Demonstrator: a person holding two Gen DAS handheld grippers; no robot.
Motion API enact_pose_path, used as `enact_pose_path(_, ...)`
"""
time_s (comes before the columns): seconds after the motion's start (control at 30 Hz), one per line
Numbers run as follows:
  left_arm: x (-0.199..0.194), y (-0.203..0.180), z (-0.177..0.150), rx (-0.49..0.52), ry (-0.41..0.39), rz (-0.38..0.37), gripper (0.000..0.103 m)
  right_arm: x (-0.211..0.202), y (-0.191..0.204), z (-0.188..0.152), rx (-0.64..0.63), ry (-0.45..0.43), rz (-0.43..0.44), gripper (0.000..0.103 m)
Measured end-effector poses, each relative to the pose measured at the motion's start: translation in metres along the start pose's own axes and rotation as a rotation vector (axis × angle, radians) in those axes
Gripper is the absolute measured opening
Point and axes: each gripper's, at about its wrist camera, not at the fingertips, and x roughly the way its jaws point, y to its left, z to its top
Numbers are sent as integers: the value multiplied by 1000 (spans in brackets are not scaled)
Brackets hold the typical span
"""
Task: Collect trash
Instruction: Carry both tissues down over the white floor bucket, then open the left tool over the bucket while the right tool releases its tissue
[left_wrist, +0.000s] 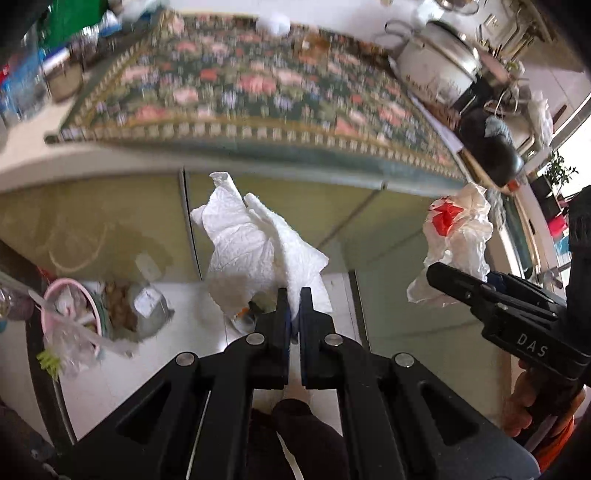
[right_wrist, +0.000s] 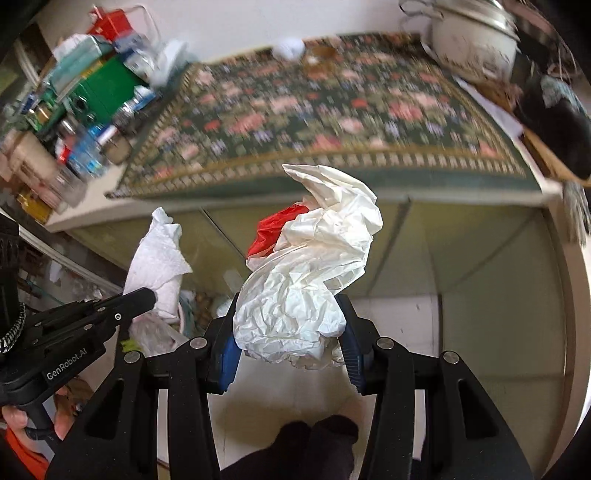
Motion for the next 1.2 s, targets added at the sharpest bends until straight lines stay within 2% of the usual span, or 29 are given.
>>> enact_pose_path(0.3,105,19,-32,-57,112,0,2,83,-42,-43,38,130,-56,44)
enact_pose_path(0.53,205,57,-60,-139,144,12,2,189,-81,-74,34,222,-51,44)
enact_pose_path(0.73,275,98,-89,-206,138,26,2,292,-88,-103,-12,273,0,44)
enact_pose_path(0.87,311,121,-105,-228,134,47,2,351,-85,-118,-32,293,53,46)
enact_pose_path(1.07,347,148,-122,-252,123,78,2,413,-87,-140,-47,315,109,47)
enact_pose_path(1.2,365,156,-129,-253,128,80,2,442,-89,-146,-44,363,135,55)
